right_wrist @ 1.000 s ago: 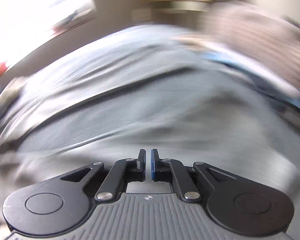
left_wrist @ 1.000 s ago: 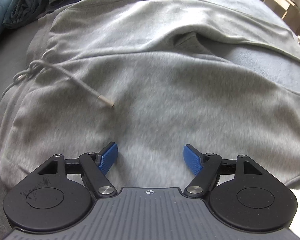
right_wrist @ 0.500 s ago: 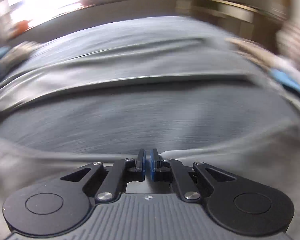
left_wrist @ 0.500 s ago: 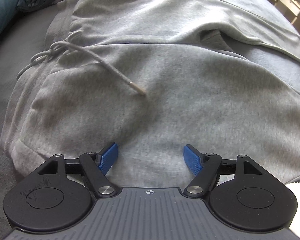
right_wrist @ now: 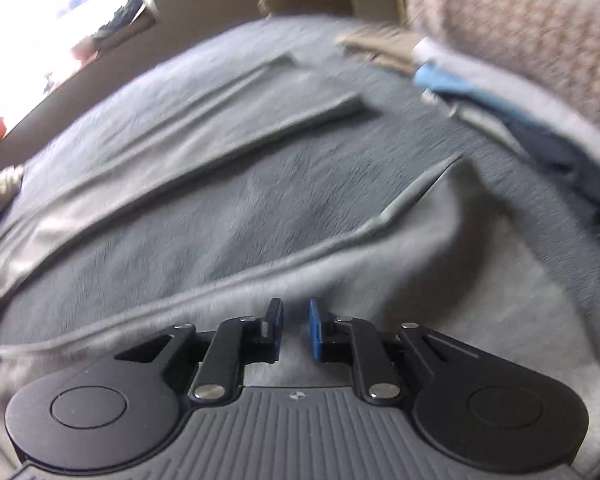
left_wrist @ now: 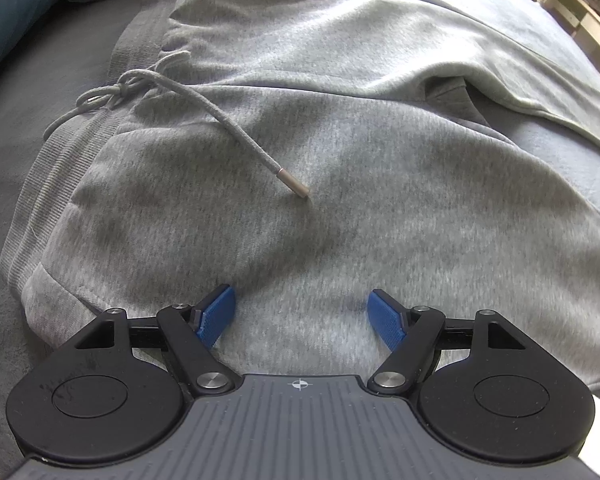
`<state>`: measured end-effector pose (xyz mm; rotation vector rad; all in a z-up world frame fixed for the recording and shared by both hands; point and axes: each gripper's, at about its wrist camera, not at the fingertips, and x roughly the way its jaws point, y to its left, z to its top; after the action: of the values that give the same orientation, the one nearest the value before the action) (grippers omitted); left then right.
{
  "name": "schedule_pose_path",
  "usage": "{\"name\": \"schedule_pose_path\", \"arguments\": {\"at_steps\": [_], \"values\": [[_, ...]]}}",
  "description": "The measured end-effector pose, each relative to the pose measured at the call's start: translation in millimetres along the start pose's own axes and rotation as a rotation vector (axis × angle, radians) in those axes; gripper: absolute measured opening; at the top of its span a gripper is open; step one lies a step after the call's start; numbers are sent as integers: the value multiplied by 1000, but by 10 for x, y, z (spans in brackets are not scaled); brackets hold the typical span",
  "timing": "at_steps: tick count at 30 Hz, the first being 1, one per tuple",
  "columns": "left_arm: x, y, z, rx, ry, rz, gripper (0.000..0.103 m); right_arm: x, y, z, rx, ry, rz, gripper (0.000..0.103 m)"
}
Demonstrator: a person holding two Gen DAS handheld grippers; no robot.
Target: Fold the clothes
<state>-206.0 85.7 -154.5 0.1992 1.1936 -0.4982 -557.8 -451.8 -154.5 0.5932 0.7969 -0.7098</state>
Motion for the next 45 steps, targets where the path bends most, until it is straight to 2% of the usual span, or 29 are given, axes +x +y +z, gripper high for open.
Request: {"name": "schedule_pose_path", "arguments": {"at_steps": [2, 5, 7, 9, 10, 11, 12, 14, 16, 18, 19, 20, 21, 23, 25, 28, 31, 35, 39, 41, 45], "values": [[1, -8, 0, 4, -3, 4, 74, 77, -195, 125, 94, -58, -93, 14], [-1, -2, 15, 6, 3, 4, 74, 166, -494, 310, 241, -143, -234, 16], [0, 15, 33, -3, 9, -3, 74, 37, -720, 402, 374, -181, -313, 17], [0, 40, 39, -21, 10, -13, 74, -144, -811, 385, 435, -159, -259, 18], [7, 46, 41, -28, 9, -14, 74, -213, -789, 292, 440, -126, -193, 19], [14, 50, 43, -34, 9, -14, 74, -282, -768, 199, 444, -94, -127, 23], [20, 50, 43, -41, 6, -12, 74, -351, -746, 106, 447, -62, -61, 34], [31, 39, 43, -57, -1, -6, 76, -490, -703, -80, 453, 3, 72, 44], [39, 19, 45, -63, -5, 2, 77, -608, -687, -271, 465, 62, 174, 44], [37, 1, 43, -57, -5, 7, 77, -592, -857, -482, 531, 79, 65, 43], [13, 8, 45, -53, -4, 6, 77, -589, -997, -572, 578, 68, -39, 42], [-14, 19, 47, -49, -2, 5, 77, -644, -1139, -661, 631, 35, -146, 35], [-64, 55, 37, -52, -6, 7, 77, -744, -1275, -736, 695, -21, -225, 32], [-175, 139, 9, -60, -14, 13, 77, -974, -1439, -825, 814, -105, -290, 33], [-284, 271, -52, -85, -19, 9, 77, -1151, -1487, -879, 860, -135, -264, 35], [-458, 489, -211, -144, -21, 8, 77, -1285, -1323, -955, 829, -119, -193, 37], [-608, 692, -415, -204, -23, 4, 77, -1236, -1063, -1041, 825, -70, -74, 41], [-661, 927, -649, -305, -17, -16, 77, -1081, -806, -1295, 852, 38, 53, 43], [-641, 1076, -744, -445, -58, -76, 77, -961, -682, -1636, 940, 124, 115, 43], [-616, 1120, -746, -527, -87, -121, 77, -944, -670, -1730, 981, 123, 136, 44], [-534, 1138, -705, -598, -121, -163, 77, -927, -699, -1805, 1041, 100, 165, 46]]}}
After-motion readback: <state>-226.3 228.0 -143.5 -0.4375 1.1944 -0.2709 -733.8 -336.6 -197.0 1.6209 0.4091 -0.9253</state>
